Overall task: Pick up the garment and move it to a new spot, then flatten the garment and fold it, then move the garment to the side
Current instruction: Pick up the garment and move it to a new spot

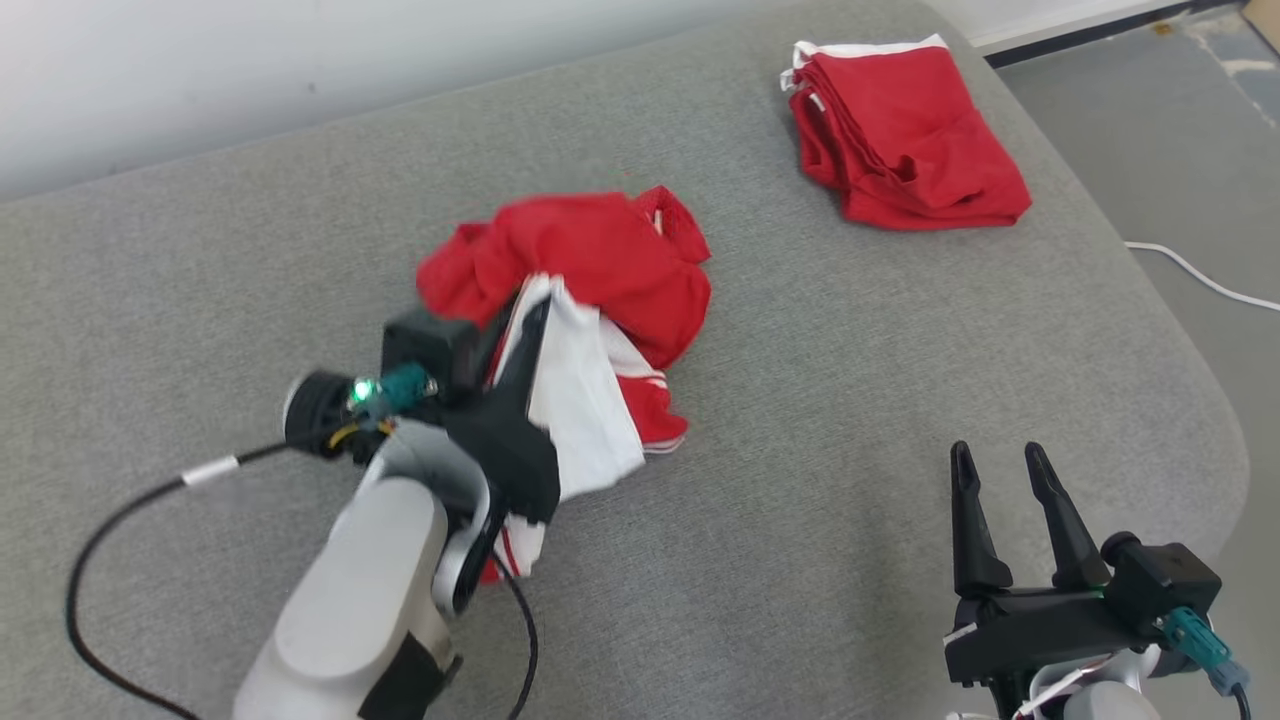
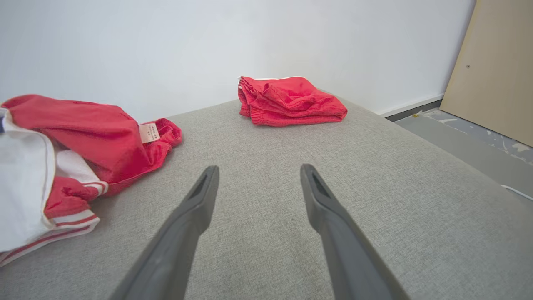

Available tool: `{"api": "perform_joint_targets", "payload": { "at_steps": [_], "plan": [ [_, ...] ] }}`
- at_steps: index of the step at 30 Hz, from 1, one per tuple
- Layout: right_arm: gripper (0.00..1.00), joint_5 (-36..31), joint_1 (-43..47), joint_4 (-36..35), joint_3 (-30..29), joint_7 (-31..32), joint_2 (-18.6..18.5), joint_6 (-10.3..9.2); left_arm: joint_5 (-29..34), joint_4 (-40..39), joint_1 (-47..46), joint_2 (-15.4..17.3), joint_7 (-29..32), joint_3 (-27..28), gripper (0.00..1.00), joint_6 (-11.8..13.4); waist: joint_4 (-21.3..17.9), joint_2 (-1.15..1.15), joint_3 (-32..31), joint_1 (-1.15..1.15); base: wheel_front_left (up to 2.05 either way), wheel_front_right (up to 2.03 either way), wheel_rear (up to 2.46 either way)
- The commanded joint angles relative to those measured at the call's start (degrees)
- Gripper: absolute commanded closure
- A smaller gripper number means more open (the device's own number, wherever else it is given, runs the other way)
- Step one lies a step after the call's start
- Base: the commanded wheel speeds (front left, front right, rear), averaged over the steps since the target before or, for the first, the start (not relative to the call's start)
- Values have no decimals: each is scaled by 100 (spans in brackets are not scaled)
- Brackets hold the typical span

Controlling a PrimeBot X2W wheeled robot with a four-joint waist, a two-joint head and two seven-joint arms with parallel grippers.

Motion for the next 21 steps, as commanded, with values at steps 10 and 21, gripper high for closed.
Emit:
{"api": "perform_joint_targets", "payload": {
  "at_steps": [10,21],
  "plan": [
    [0,-101,-144,65,54,-1,5,-16,62,695,-66,-109,-808,-240,0,-42,445,0,-197,0,0,0,0],
    [0,-311,113,60,-111,-1,4,-17,107,-50,266,124,-1247,-20,0,90,1298,0,-831,0,0,0,0]
  ]
}}
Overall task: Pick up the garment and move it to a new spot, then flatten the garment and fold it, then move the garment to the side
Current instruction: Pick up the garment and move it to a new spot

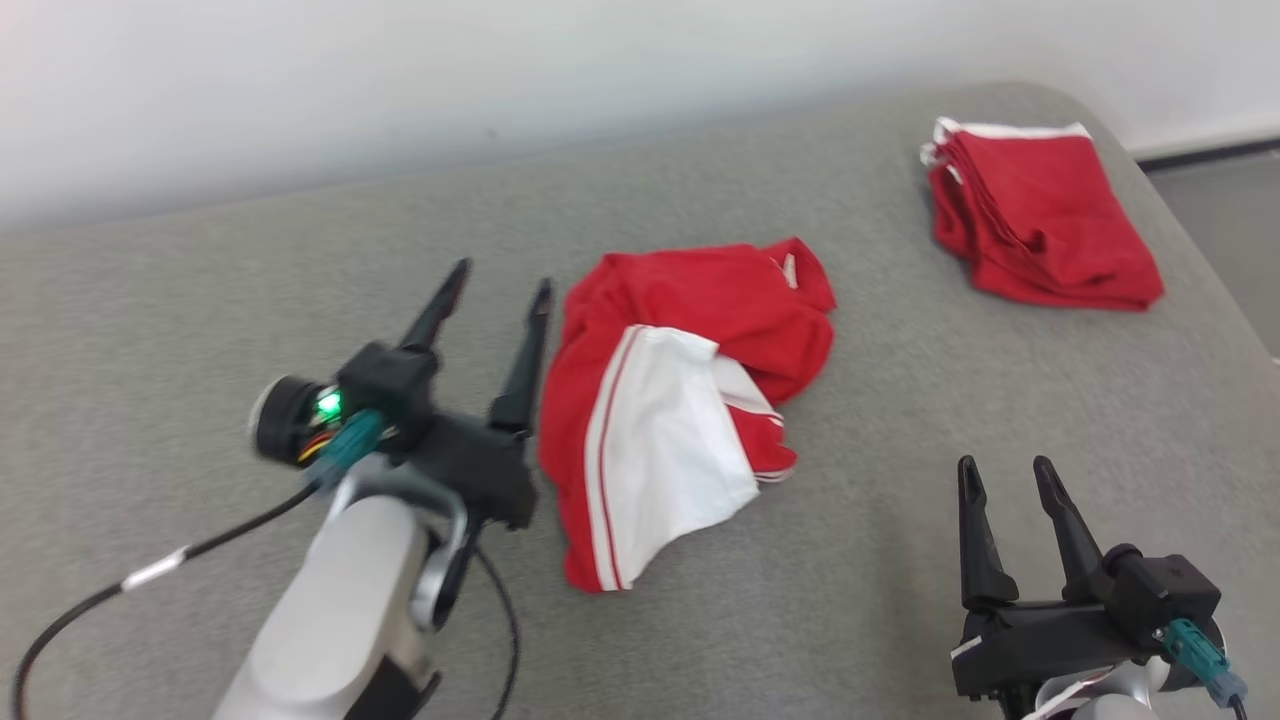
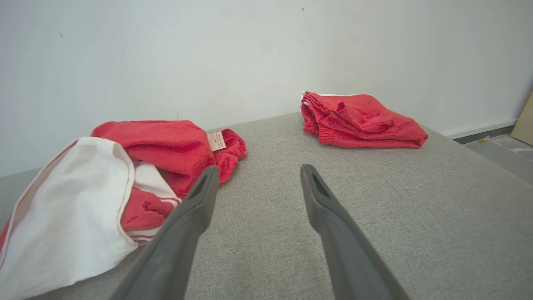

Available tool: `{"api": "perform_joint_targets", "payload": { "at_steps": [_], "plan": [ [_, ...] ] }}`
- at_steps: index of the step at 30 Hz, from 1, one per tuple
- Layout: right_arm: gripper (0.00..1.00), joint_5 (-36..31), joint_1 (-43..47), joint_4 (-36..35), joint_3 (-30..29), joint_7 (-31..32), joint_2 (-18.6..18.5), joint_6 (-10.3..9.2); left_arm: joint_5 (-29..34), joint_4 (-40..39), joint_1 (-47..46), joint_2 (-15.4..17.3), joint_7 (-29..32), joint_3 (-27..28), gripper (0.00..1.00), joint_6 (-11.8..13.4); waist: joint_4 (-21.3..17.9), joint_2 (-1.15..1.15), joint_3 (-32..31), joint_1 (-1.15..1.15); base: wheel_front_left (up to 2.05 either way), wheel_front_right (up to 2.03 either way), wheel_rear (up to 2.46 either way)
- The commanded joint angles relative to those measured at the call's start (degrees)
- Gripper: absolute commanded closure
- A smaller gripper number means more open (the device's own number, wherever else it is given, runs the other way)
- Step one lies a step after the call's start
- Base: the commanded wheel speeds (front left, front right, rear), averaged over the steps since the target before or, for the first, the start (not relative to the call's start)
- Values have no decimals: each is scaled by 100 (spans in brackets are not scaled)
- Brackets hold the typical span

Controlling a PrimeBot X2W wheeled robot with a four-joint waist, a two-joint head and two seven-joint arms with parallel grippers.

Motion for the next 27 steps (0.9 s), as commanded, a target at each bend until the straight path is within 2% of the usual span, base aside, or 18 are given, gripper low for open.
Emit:
{"api": "perform_joint_targets", "payload": {
  "at_steps": [1,8,12,19,27],
  "plan": [
    [0,-60,77,-17,-23,1,-1,-15,47,-90,171,56,-30,52,0,37,389,0,-358,0,0,0,0],
    [0,-130,259,-1,-45,0,-20,-15,176,-1144,1284,547,-29,841,0,219,785,0,-703,0,0,0,0],
    [0,-136,361,13,-68,1,-34,-16,238,-1545,1920,700,-30,1263,0,269,893,0,-826,0,0,0,0],
    [0,-113,495,-19,-67,20,-77,-15,341,-1937,2817,749,-32,1769,0,238,1012,0,-932,0,0,0,0],
    [0,-59,611,-47,0,42,-107,-15,465,-2186,3425,424,-31,2152,0,195,1016,0,-1001,0,0,0,0]
  ]
}}
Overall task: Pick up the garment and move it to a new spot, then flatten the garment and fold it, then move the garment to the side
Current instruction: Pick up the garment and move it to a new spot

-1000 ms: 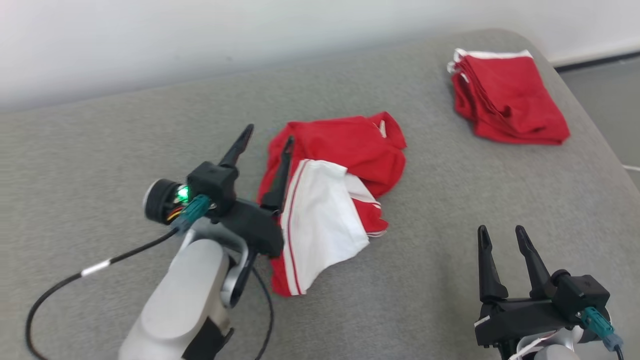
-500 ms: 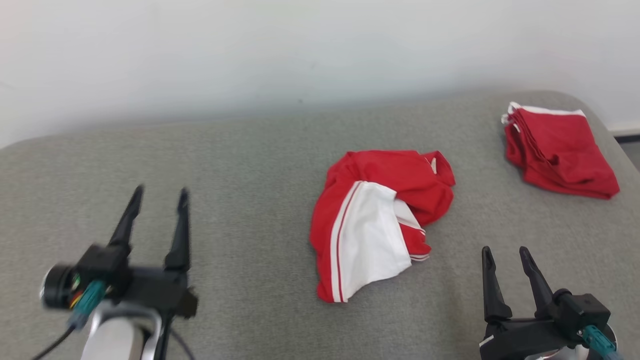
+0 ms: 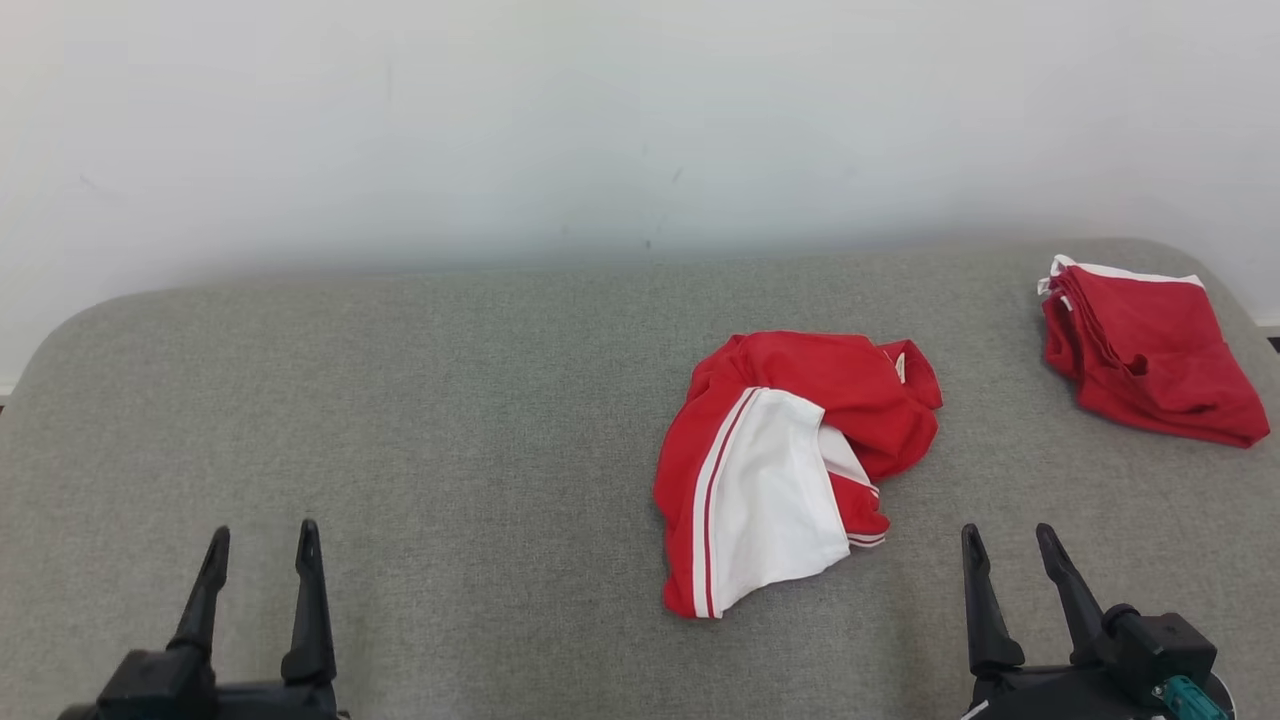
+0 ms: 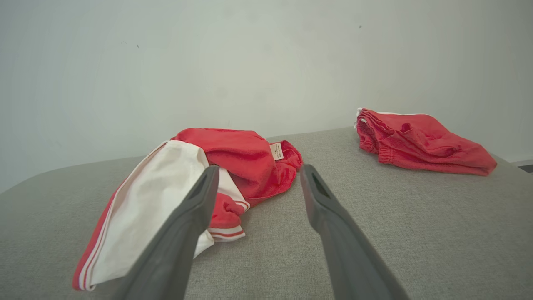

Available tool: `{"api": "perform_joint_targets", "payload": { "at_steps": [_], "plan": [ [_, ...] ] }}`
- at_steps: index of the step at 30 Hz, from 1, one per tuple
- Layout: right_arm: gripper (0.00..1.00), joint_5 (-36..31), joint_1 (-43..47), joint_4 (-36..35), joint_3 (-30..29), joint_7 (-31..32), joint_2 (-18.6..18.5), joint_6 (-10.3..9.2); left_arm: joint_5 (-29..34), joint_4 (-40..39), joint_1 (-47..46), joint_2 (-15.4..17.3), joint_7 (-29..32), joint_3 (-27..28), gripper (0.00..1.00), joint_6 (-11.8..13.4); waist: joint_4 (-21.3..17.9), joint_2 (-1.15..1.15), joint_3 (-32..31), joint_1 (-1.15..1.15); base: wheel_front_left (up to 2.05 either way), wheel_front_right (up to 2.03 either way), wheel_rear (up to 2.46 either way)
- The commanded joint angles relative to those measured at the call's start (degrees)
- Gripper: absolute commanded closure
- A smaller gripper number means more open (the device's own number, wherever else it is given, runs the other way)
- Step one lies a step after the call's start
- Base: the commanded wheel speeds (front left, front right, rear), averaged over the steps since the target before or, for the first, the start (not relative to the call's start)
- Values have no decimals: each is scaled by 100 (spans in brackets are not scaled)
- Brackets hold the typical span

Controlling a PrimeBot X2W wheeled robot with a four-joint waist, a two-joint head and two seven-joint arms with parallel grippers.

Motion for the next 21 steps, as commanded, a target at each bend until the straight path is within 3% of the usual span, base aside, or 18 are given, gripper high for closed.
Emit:
{"api": "perform_joint_targets", "payload": {
  "at_steps": [1,7,21],
  "plan": [
    [0,39,60,-13,24,7,-38,-16,68,-33,151,-71,-17,68,0,18,-24,0,-22,1,0,0,0],
    [0,87,110,-45,40,35,-96,-15,316,-153,478,-335,-17,245,0,-40,-81,0,-46,1,0,0,0],
    [0,82,186,-72,7,52,-57,-15,614,-373,666,-524,-17,610,0,-264,-77,0,-18,1,0,0,0]
  ]
}}
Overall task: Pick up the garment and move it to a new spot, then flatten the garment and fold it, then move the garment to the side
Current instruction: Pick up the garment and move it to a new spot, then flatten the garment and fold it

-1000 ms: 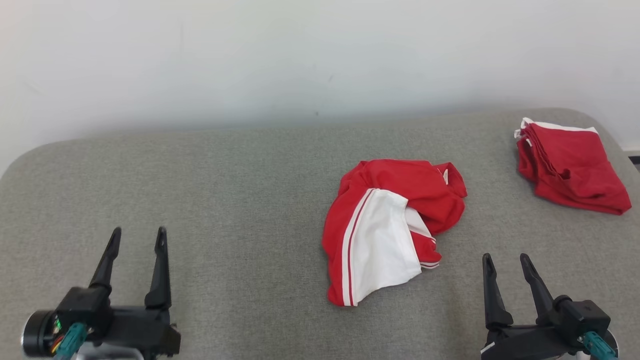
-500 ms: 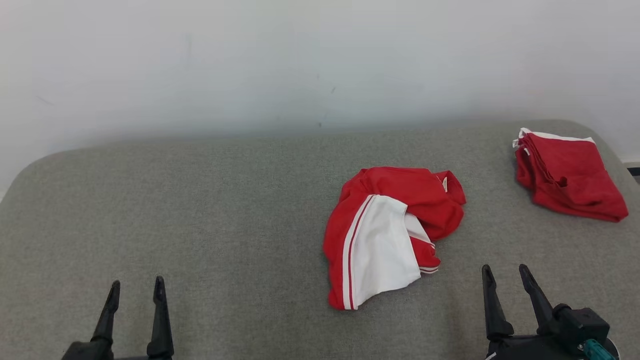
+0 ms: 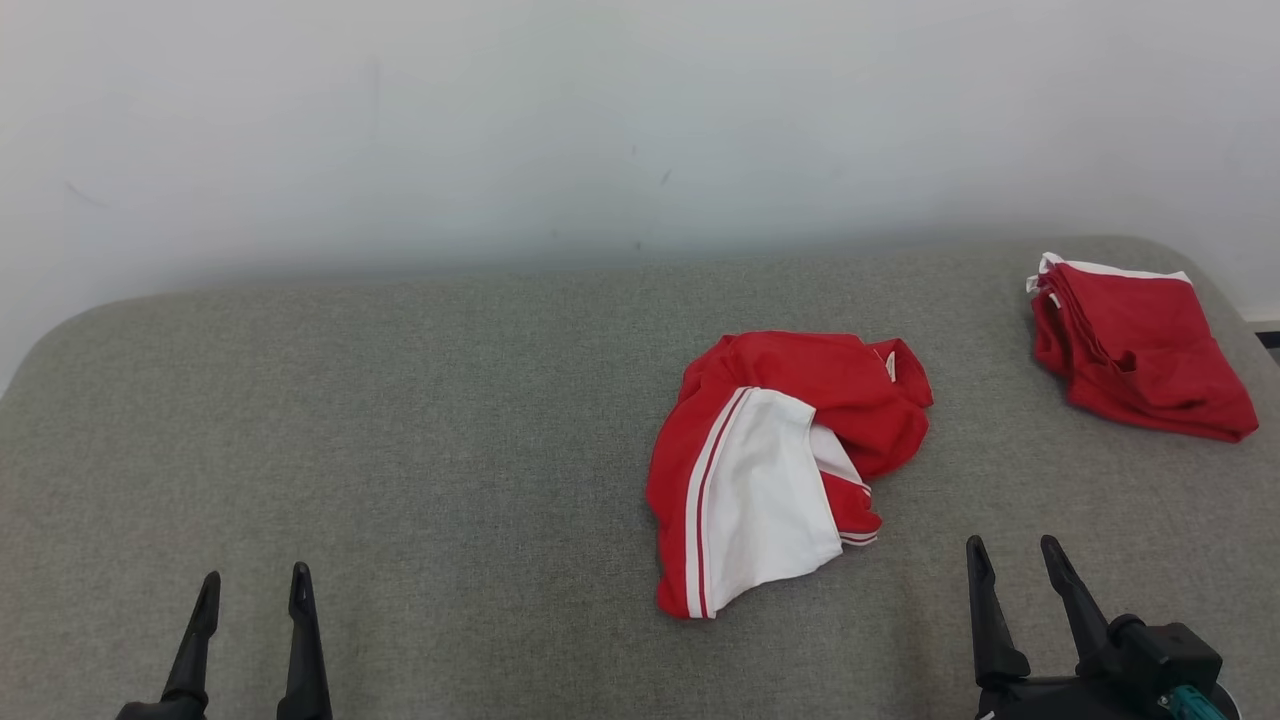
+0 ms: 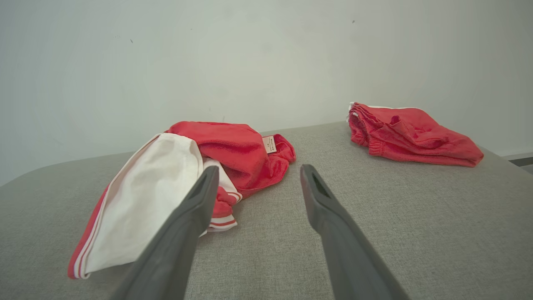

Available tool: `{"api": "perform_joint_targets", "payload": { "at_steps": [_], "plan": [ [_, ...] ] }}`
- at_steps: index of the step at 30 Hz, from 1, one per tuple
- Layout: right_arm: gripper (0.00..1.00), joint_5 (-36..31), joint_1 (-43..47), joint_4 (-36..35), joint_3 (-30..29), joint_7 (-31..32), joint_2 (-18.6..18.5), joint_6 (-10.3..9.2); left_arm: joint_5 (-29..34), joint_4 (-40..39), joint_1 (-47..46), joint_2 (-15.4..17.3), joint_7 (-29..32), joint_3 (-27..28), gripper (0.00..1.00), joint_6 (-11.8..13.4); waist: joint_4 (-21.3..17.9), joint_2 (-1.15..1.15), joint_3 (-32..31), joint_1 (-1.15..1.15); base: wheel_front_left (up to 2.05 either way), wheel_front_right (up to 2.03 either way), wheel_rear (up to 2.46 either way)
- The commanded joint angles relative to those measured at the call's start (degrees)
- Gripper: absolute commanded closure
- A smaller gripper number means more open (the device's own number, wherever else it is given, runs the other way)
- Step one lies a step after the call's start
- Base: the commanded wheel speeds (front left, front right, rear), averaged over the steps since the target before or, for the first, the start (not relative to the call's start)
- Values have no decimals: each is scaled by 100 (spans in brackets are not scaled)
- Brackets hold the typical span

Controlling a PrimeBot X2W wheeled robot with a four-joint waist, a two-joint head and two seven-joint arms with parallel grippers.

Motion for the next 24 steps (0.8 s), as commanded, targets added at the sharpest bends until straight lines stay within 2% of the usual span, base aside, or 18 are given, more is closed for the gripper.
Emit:
{"api": "perform_joint_targets", "payload": {
  "at_steps": [1,24],
  "plan": [
    [0,40,50,0,-15,-4,3,-15,57,-30,69,-31,-17,35,0,-27,7,0,3,0,0,0,0],
    [0,39,27,-14,67,11,13,-15,285,36,55,-183,-17,203,0,-144,36,0,31,0,0,0,0]
  ]
}}
